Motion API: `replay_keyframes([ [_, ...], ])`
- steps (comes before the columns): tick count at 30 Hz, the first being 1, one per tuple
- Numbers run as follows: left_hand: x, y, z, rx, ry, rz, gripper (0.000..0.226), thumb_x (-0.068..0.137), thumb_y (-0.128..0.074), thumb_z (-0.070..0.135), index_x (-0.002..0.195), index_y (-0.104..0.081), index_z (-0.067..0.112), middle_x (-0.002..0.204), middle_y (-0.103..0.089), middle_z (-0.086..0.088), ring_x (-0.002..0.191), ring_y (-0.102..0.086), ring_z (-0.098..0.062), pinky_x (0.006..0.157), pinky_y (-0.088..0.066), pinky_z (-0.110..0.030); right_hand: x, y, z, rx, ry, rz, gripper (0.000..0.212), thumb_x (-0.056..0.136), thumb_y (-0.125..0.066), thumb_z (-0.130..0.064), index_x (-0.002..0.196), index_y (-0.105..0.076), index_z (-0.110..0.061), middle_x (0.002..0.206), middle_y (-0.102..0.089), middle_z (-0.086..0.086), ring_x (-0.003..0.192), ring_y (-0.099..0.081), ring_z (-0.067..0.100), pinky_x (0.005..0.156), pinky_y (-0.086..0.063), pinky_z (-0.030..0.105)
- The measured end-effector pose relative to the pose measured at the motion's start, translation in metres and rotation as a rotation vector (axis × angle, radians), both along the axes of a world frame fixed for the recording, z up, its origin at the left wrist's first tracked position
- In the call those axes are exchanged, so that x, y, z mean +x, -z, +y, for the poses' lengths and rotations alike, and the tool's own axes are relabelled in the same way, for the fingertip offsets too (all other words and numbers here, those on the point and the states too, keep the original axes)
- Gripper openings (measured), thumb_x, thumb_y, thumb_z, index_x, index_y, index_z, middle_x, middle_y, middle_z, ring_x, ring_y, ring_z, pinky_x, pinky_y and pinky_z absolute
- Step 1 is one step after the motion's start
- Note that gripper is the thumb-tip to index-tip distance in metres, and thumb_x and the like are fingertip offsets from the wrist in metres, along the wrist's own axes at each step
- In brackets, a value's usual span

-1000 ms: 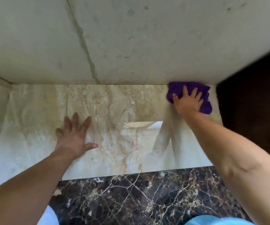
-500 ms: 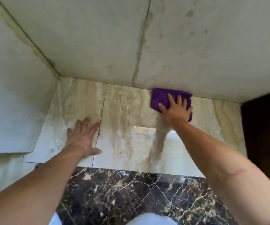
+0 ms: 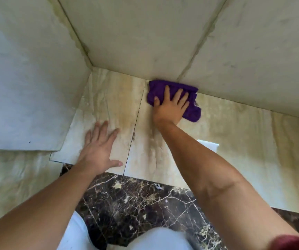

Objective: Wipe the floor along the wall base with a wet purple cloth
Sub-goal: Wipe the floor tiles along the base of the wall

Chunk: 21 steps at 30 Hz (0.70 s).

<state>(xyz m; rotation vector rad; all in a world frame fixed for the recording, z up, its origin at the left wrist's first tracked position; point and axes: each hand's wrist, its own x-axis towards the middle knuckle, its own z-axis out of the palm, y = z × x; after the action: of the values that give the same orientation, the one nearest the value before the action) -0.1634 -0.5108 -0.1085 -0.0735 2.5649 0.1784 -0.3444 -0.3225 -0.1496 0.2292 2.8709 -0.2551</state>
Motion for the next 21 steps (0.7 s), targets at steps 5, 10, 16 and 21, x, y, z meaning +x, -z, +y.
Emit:
replay_keyframes([
  [5,0.029,-0.012,-0.027,-0.072,-0.034,-0.153,0.119,0.077,-0.068,0.068,0.158,0.012,0.035,0.164,0.029,-0.012,0.152,0.025,-0.033,0.126,0.004,-0.05,0.005,-0.005,-0.076,-0.032,-0.259,-0.023,0.065,0.099,-0.033,-0.059,0.157,-0.018,-0.034,0.166,-0.01,0.018,0.151,-0.005,0.044,0.122,-0.002,0.058],
  [10,0.04,-0.021,-0.035,0.086,-0.164,-0.178,0.116,0.073,-0.071,0.07,0.16,-0.002,0.035,0.168,0.019,-0.007,0.156,0.012,-0.028,0.127,-0.001,-0.044,0.003,-0.007,-0.042,-0.041,-0.3,-0.047,0.07,0.095,-0.029,-0.068,0.157,-0.014,-0.039,0.168,-0.007,0.007,0.154,-0.002,0.036,0.123,-0.002,0.056],
  [16,0.065,-0.014,-0.044,0.101,-0.176,-0.117,0.12,0.073,-0.071,0.068,0.16,0.005,0.034,0.166,0.026,-0.006,0.154,0.019,-0.027,0.125,0.002,-0.046,-0.003,-0.009,0.062,0.014,0.11,-0.051,0.073,0.095,-0.033,-0.065,0.158,-0.017,-0.033,0.168,-0.005,0.013,0.153,0.0,0.041,0.121,-0.001,0.06],
  [21,0.079,0.011,-0.048,0.106,-0.162,-0.026,0.127,0.072,-0.071,0.069,0.155,0.021,0.039,0.157,0.044,0.0,0.147,0.035,-0.025,0.124,0.008,-0.048,-0.017,0.002,0.004,0.098,0.195,-0.038,0.07,0.099,-0.03,-0.054,0.159,-0.014,-0.023,0.166,0.0,0.022,0.15,0.004,0.048,0.119,0.001,0.065],
])
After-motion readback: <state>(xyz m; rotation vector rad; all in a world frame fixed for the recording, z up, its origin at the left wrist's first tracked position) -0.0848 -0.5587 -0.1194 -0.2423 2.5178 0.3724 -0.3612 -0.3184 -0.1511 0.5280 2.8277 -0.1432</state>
